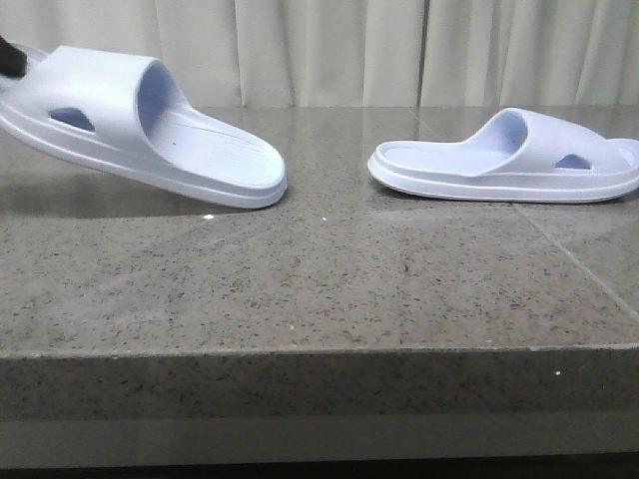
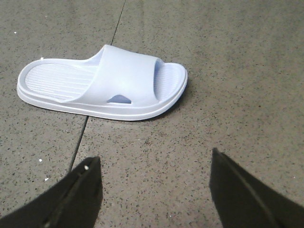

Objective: Insert blue slippers together front up

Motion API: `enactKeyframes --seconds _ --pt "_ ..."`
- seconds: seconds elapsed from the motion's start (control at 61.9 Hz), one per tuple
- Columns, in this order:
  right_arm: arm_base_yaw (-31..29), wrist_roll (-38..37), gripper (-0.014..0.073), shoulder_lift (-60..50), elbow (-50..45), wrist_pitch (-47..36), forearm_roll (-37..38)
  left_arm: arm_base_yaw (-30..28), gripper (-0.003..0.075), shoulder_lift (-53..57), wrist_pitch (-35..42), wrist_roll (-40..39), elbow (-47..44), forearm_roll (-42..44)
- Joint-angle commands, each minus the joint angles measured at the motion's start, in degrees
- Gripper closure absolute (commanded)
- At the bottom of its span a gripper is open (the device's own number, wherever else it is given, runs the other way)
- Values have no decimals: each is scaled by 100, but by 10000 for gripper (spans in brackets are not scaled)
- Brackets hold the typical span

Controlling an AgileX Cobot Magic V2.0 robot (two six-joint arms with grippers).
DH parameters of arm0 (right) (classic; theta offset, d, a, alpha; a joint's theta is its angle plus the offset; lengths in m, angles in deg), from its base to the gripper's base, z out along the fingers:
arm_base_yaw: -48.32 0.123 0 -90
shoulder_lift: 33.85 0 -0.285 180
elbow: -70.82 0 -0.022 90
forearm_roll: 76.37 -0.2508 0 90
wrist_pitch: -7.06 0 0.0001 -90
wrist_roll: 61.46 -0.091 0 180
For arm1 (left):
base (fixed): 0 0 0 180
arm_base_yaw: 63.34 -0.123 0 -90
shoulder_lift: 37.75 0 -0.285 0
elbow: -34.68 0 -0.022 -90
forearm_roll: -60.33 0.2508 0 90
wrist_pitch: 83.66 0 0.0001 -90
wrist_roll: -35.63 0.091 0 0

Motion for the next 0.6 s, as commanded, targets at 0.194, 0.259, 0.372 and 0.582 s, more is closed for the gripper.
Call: enactKeyframes --seconds 0.194,0.259,0.372,0.582 --pt "-27 34 86 36 197 -403 32 35 741 1452 -131 659 -1381 -1235" --pt "-27 34 86 36 197 -348 32 35 741 1586 -131 869 -1688 -1495" --pt "-61 22 86 43 210 -304 32 35 741 1660 -168 1065 -2101 -1890" --pt "-806 -293 86 746 819 386 30 35 741 1646 -171 1065 -2268 -1888"
